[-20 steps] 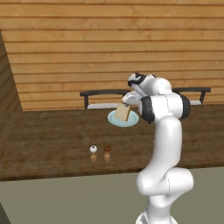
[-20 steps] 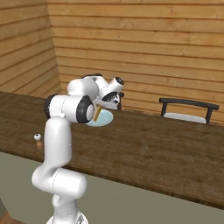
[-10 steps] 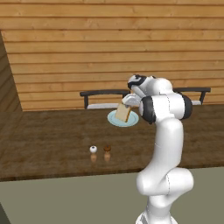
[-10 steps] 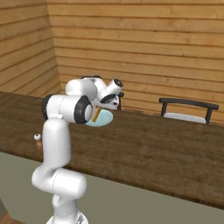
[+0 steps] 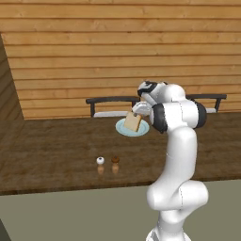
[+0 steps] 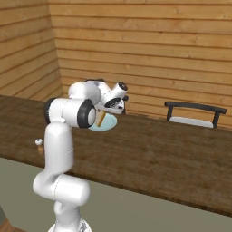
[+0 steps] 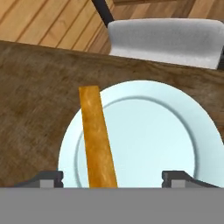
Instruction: Start the toaster. Once the lever pops up, take the bread to the plate on the dining counter.
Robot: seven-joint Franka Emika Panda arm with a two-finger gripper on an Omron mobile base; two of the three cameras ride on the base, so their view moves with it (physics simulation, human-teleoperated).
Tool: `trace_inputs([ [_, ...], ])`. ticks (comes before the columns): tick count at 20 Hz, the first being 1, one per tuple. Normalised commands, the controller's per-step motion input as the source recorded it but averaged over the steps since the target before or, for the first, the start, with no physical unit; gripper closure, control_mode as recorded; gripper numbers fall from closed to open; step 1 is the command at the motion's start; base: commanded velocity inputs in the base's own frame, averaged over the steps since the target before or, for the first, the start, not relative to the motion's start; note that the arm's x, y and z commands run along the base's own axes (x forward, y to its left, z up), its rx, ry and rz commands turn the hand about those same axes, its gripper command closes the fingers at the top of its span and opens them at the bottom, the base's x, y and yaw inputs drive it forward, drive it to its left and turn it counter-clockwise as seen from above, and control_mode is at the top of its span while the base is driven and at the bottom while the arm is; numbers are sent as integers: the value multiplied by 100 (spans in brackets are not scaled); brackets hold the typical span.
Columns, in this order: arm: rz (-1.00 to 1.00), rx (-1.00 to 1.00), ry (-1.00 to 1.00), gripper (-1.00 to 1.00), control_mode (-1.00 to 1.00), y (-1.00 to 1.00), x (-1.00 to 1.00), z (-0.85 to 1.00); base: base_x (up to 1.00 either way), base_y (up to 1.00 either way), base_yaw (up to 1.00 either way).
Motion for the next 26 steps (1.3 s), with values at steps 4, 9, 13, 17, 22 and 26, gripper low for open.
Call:
trace_inputs([
  [4,-2,-14,1,-100,-100,-1,1,-9,0,0,0],
  [9,-3,-15,0,-100,-100,-22,2,0,0,0,0],
  [13,-6,-11,0,-100,-100,-6,-3,5,0,0,0],
  [17,-4,-2,-1,-100,-100,9,-31,53,0,0,0],
  [22,-7,-1,0,-100,-100,26,-70,69,0,0,0],
  [26,-31,-1,-3,-100,-100,0,-100,30,0,0,0],
])
